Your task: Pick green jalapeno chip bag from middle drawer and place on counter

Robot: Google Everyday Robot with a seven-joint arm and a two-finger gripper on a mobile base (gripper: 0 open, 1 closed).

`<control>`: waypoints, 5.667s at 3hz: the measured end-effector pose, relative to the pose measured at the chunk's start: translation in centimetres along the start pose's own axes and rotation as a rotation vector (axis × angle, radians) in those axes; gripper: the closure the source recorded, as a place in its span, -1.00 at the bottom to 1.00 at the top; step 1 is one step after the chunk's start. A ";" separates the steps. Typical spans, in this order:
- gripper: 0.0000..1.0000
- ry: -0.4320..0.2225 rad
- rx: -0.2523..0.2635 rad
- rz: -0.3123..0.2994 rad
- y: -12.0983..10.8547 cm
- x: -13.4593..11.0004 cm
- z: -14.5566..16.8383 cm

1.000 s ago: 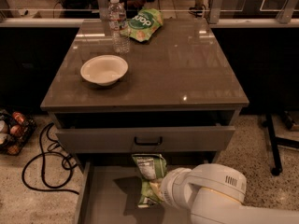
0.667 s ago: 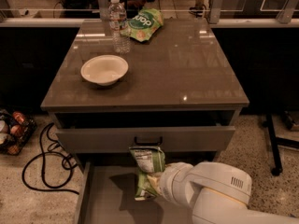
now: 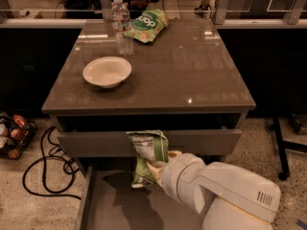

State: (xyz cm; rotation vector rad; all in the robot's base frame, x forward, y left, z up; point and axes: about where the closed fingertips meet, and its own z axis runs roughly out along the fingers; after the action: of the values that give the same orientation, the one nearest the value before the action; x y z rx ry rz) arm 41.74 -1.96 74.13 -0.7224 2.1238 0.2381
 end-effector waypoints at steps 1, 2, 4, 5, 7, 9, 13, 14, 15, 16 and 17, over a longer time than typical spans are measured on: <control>1.00 -0.082 0.056 -0.024 -0.5 -4.1 -2.8; 1.00 -0.165 0.095 -0.046 -1.0 -7.7 -5.4; 1.00 -0.389 0.172 0.011 -8.8 -18.6 -10.0; 1.00 -0.389 0.172 0.011 -8.7 -18.6 -10.0; 1.00 -0.316 0.239 0.041 -16.6 -21.3 -5.1; 1.00 -0.221 0.283 0.034 -22.3 -25.4 0.8; 1.00 -0.146 0.078 0.273 -32.1 -26.8 3.5; 1.00 -0.152 0.037 0.362 -33.2 -27.5 4.3; 0.62 -0.156 0.035 0.360 -33.2 -27.7 4.3; 0.00 -0.155 0.030 0.360 -33.0 -27.8 4.5; -0.46 -0.153 0.028 0.359 -32.8 -27.8 4.7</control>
Offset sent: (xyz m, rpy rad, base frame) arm -0.0001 -0.0082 0.1758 0.0442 -0.3291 -0.0450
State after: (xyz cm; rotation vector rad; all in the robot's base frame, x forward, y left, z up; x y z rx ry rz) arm 76.68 -15.37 95.84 -0.2913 2.0927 0.4414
